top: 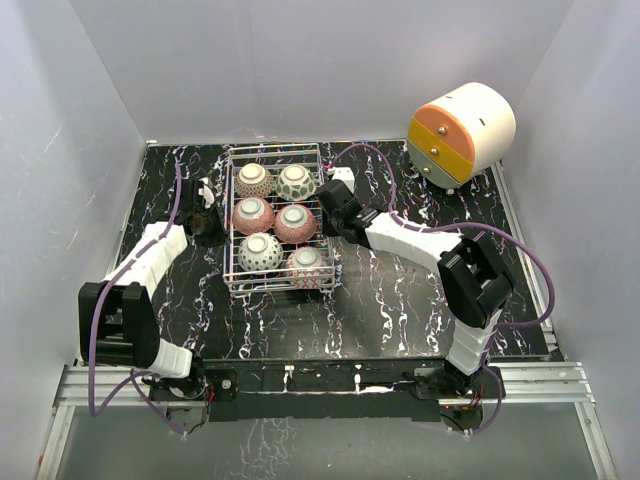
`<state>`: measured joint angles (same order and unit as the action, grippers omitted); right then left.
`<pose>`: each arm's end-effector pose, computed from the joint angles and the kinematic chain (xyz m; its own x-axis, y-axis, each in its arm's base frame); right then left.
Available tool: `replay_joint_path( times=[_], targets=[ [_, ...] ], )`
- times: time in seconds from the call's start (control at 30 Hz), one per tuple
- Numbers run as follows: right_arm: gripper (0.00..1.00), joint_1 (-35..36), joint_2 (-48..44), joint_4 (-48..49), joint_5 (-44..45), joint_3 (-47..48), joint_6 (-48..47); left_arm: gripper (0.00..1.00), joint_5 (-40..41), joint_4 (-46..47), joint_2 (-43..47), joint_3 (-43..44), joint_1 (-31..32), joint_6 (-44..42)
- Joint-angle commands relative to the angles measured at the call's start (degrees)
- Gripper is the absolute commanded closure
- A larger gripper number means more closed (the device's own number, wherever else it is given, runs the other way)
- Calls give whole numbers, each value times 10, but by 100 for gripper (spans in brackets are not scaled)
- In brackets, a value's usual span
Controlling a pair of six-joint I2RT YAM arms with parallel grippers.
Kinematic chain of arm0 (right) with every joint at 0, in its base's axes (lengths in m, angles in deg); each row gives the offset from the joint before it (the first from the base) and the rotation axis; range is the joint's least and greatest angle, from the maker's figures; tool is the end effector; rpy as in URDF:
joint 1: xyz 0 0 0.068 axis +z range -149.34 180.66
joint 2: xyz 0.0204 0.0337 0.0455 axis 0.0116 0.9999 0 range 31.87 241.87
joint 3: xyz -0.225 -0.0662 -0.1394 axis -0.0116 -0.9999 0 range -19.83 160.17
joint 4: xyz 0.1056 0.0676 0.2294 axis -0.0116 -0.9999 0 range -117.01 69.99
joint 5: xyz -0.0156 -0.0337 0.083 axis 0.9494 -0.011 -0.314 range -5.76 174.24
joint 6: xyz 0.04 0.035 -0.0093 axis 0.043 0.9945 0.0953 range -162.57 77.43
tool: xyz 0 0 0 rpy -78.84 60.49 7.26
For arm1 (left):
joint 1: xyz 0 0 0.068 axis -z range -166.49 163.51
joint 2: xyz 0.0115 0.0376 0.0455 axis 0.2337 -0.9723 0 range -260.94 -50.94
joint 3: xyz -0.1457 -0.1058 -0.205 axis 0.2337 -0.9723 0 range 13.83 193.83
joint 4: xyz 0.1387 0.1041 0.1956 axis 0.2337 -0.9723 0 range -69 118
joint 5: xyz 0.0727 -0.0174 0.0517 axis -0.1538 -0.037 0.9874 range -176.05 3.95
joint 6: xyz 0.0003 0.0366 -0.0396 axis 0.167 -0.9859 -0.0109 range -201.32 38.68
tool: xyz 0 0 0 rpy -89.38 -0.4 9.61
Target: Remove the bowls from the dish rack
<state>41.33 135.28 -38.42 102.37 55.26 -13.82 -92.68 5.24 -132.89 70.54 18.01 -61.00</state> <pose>0.3100 0.2518 0.2283 -0.7044 -0.0025 -0.7098 -0.1354 0.9821 0.1309 0.3020 -0.0279 0.2434 -0.7486 -0.2871 -0.5976 -0.1121 0.9432 -0.3127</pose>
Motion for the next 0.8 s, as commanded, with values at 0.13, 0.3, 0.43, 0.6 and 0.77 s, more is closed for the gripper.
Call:
replay_joint_path(
  times=[0.13,0.3,0.43,0.6,0.77],
  targets=[
    [92,1,-67,15,4,6,-5,100,52,-4,-35,67,-10,13],
    [92,1,-66,21,-11,6,0,100,67,-3,-57,87,-10,17],
    [92,1,-64,18,-14,9,-2,100,64,-2,-55,80,-10,17],
    [91,2,-76,23,-8,15,-19,98,68,10,-28,50,-10,17],
    [63,5,-87,19,7,39,-44,80,62,23,-15,34,-10,16]
  ],
)
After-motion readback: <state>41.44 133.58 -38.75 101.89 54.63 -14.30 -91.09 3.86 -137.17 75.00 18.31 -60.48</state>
